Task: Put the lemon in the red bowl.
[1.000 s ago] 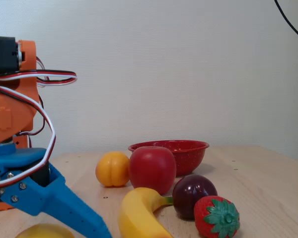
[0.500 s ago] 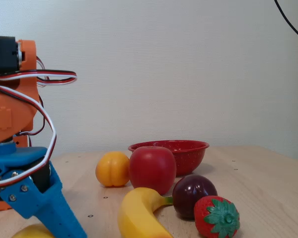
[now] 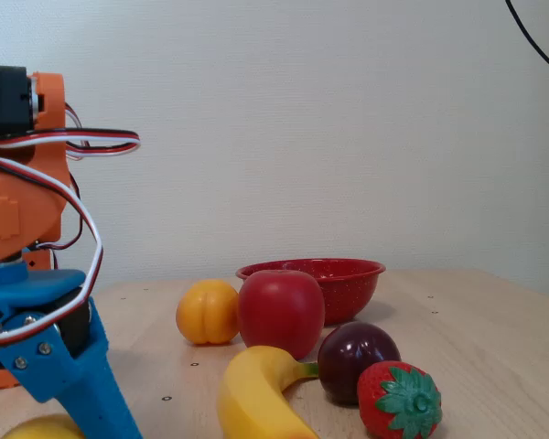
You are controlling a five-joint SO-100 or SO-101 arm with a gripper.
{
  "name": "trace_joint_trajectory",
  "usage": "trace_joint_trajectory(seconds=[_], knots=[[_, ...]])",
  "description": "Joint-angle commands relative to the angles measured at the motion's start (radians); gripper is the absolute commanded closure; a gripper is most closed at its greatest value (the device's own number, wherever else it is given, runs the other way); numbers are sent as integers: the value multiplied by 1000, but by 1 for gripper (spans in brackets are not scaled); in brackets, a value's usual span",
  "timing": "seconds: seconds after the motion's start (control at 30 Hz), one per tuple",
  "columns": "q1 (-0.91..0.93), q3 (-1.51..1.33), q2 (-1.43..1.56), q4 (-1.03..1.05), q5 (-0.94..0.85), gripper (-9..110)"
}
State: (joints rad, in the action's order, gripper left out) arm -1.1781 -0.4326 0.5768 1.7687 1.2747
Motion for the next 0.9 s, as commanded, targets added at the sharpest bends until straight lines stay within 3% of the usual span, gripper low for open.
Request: trace_joint_trajectory(seconds=[0.0,0.13,0.43,0.87], knots=[[41,143,100,46,-28,101],[63,143,216,129,-91,101],[156,-265,683,129,-212,101],[554,-695,1220,129,-565,101]])
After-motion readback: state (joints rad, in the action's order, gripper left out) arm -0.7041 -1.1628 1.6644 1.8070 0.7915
